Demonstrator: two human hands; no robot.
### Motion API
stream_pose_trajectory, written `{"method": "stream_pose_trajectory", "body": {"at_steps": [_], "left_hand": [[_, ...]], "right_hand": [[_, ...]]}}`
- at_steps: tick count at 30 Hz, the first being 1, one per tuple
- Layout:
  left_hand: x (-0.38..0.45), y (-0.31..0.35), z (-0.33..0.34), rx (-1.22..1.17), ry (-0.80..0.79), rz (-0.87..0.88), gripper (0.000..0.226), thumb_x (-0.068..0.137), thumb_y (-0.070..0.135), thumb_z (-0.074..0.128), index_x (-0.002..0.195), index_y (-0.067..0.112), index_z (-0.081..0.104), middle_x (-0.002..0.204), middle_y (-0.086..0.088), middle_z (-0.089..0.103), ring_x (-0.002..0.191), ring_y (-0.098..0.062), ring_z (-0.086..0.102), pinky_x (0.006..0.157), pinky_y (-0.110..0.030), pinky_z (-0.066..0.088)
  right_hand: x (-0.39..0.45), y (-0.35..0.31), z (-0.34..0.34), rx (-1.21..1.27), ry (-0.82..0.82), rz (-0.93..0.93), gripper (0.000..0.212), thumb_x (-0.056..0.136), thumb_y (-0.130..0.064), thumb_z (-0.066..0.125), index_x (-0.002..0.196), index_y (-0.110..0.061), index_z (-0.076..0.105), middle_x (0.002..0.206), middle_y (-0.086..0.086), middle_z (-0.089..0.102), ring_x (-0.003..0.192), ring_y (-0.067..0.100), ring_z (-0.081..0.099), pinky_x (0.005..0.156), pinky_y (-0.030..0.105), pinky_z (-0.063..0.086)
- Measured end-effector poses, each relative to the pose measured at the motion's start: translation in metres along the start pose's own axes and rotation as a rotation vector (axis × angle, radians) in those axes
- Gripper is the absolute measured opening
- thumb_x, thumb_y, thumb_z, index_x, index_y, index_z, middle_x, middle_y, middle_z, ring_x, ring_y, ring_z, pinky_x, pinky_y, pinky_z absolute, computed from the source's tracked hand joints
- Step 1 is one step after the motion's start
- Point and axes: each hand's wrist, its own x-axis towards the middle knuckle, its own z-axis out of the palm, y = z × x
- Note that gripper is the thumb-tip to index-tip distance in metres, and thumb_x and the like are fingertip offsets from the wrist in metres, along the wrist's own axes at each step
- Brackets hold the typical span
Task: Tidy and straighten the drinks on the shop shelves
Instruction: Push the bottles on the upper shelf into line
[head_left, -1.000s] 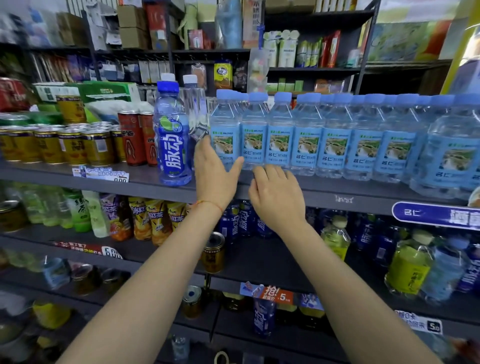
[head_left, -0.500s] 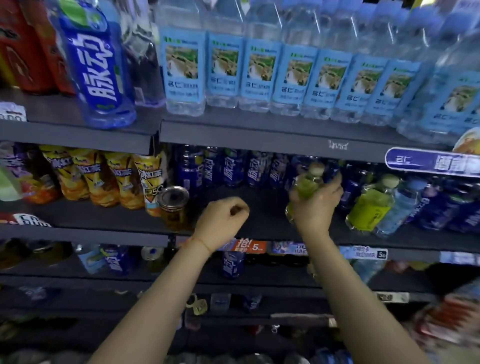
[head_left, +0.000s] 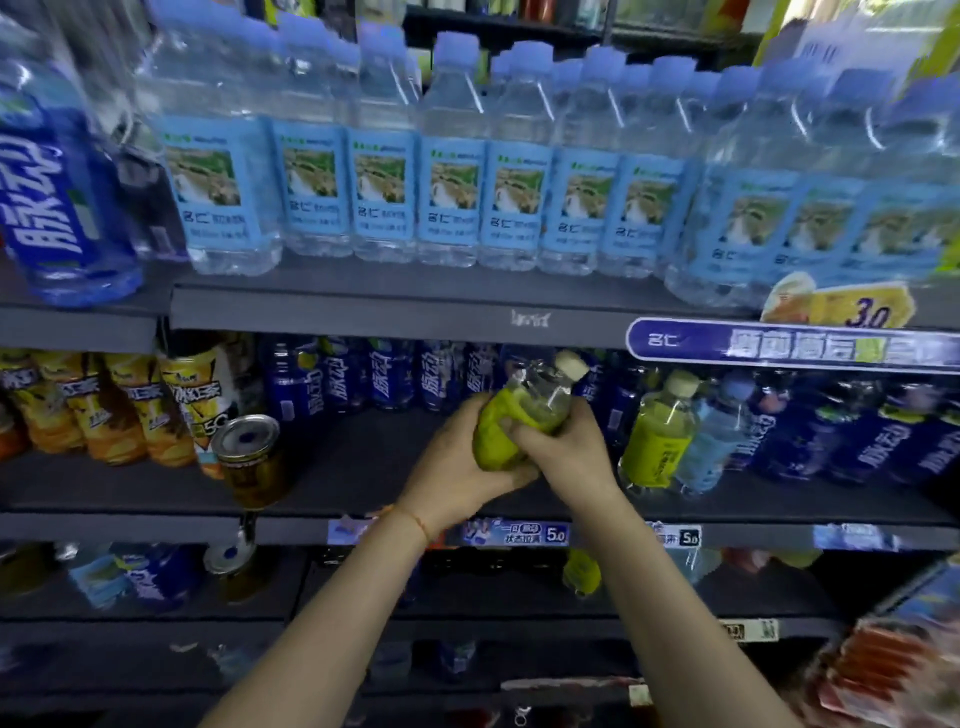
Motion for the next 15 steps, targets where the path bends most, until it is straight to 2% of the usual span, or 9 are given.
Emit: {"method": "stream_pose_trajectory", "body": {"at_steps": [2,3,6,8,10,13,15], "left_hand": [[-0.003,0.018,0.027,-0.097,0.138,-0.016,0.043,0.074,0.025,0.084,0.105,0.039,0.058,0.093,0.015,0.067,0.079,-0.001,0.062,0.063,-0.014,0.05],[-0.007,0.026,0.041,-0.148,0.196,-0.032,0.035,0.076,0.022,0.082,0.098,0.04,0.06,0.088,0.014,0.069,0.075,-0.002,0.063,0.06,-0.012,0.049],[-0.028,0.058,0.089,-0.34,0.311,-0.121,0.019,0.08,0.028,0.079,0.095,0.031,0.068,0.083,0.013,0.073,0.075,-0.004,0.068,0.061,-0.016,0.051],[-0.043,0.089,0.124,-0.513,0.392,-0.168,0.025,0.074,0.034,0.082,0.094,0.023,0.071,0.081,0.008,0.075,0.076,-0.011,0.069,0.063,-0.025,0.056],[-0.053,0.123,0.152,-0.617,0.437,-0.178,0.032,0.072,0.038,0.08,0.096,0.019,0.074,0.088,-0.003,0.076,0.082,-0.021,0.07,0.067,-0.033,0.059],[-0.057,0.175,0.176,-0.65,0.438,-0.06,0.018,0.074,0.032,0.074,0.091,0.024,0.078,0.09,-0.004,0.076,0.081,-0.018,0.071,0.068,-0.03,0.059],[-0.055,0.207,0.185,-0.627,0.398,0.019,0.026,0.066,0.036,0.075,0.089,0.027,0.079,0.092,-0.002,0.076,0.082,-0.017,0.071,0.072,-0.033,0.058]], "right_hand": [[-0.005,-0.003,-0.025,0.017,-0.075,-0.053,0.063,0.065,-0.04,0.088,0.113,-0.013,0.058,0.1,0.001,0.072,0.089,0.015,0.071,0.074,0.036,0.06],[-0.01,-0.003,-0.041,0.022,-0.12,-0.067,0.062,0.068,-0.044,0.087,0.114,-0.014,0.057,0.1,0.001,0.071,0.089,0.016,0.07,0.069,0.033,0.058],[-0.022,-0.001,-0.104,0.031,-0.318,-0.092,0.057,0.077,-0.05,0.078,0.117,-0.016,0.056,0.103,0.005,0.067,0.089,0.017,0.066,0.063,0.027,0.054],[-0.029,-0.005,-0.149,0.055,-0.515,-0.106,0.047,0.082,-0.041,0.077,0.117,-0.017,0.056,0.099,-0.001,0.067,0.082,0.01,0.064,0.063,0.023,0.052],[-0.037,-0.011,-0.188,0.094,-0.646,-0.138,0.044,0.082,-0.028,0.079,0.117,-0.018,0.056,0.096,-0.006,0.067,0.082,0.007,0.063,0.069,0.025,0.052],[-0.043,-0.029,-0.239,0.155,-0.689,-0.251,0.051,0.079,-0.016,0.082,0.12,-0.02,0.053,0.106,0.0,0.066,0.086,0.01,0.065,0.074,0.032,0.057],[-0.042,-0.043,-0.268,0.18,-0.688,-0.313,0.056,0.077,-0.016,0.083,0.122,-0.022,0.05,0.113,0.003,0.064,0.088,0.017,0.067,0.077,0.035,0.058]]}}
